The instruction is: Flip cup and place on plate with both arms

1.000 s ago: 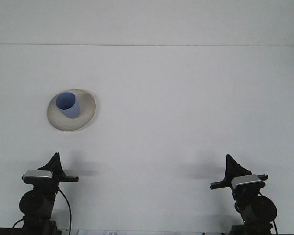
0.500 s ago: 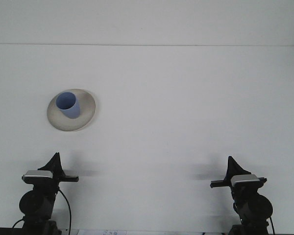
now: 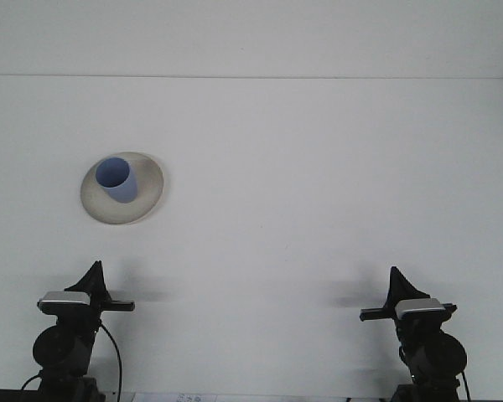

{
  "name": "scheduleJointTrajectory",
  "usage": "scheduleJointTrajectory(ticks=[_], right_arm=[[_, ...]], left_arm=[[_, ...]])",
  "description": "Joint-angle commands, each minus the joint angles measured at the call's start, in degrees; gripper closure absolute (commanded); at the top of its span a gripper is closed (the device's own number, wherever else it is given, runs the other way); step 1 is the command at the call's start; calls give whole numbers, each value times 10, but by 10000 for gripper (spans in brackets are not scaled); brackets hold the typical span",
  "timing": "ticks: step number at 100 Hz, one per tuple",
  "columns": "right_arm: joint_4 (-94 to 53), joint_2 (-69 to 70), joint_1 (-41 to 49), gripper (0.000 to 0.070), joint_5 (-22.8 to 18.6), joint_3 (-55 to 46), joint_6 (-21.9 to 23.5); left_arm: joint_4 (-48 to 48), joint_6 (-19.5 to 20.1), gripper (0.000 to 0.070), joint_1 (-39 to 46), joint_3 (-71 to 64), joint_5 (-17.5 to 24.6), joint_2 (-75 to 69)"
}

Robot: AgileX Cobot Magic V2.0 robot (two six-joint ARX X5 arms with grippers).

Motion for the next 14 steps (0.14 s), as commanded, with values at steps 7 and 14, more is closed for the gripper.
scheduleJointTrajectory(ticks=[7,14], right_arm=[[7,0,0,694,0,-1,8],[7,0,0,694,0,-1,8]], left_arm=[[6,-1,684,0,-11,-3,-1],[6,-1,684,0,-11,-2,-1]])
